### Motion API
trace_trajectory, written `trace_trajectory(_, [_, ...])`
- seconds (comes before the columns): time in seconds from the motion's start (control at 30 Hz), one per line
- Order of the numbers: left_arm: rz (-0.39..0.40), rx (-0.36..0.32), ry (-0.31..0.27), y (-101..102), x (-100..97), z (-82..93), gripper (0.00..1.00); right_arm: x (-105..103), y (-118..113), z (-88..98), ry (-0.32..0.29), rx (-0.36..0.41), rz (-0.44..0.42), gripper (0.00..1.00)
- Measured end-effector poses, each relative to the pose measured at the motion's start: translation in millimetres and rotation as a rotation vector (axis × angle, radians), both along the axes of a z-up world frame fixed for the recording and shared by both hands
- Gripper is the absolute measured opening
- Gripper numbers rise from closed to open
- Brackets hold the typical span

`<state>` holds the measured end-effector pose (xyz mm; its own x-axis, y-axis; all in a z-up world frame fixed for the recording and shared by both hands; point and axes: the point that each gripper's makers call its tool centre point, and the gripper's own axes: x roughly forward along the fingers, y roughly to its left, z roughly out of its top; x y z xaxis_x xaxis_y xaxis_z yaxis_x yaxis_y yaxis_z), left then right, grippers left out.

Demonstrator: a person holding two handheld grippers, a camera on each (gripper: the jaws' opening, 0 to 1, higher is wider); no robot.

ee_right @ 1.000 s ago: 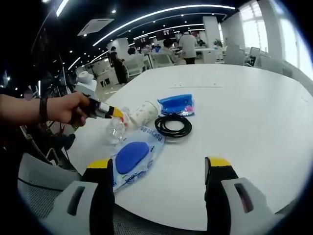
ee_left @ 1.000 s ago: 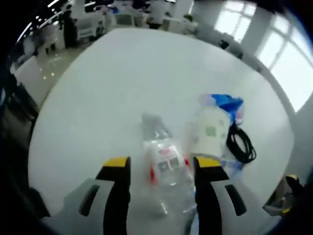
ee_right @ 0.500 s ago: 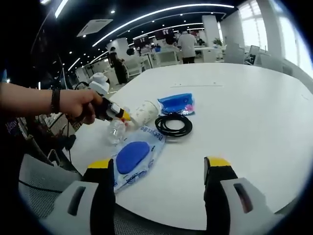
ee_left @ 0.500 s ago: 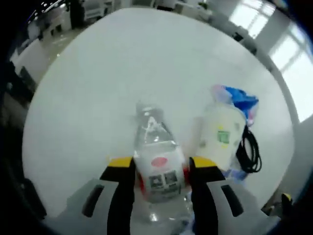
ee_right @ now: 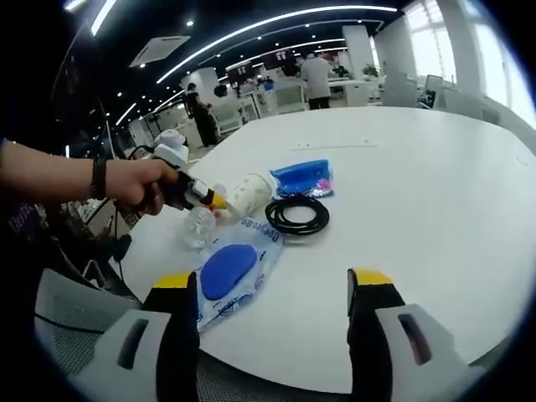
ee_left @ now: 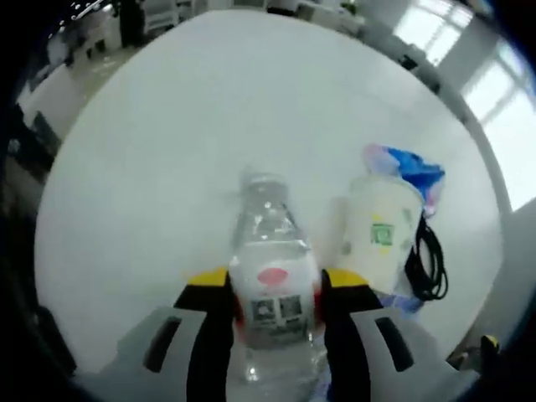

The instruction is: Arrange the tabletop items into an orderly group along one side of the table until the central work area is clear of visible clutter.

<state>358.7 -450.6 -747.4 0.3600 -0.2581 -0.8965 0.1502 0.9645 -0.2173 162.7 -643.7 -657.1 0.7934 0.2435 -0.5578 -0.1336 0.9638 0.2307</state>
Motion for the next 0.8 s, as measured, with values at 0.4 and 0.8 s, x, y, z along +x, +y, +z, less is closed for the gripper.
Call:
trace_trajectory(0.4, [-0.026,-0.036,-0.039,-1.9,2.9,13.8,0.37,-0.4,-0.1,0.4,-0.005,0.005,-0.002,0.71])
trace_trajectory(0.8, [-0.017,-0.055,-0.111,5.7,12.5,35.5,0.36,0.1,0.7,0.8,-0.008,0.005,0.003,0.69])
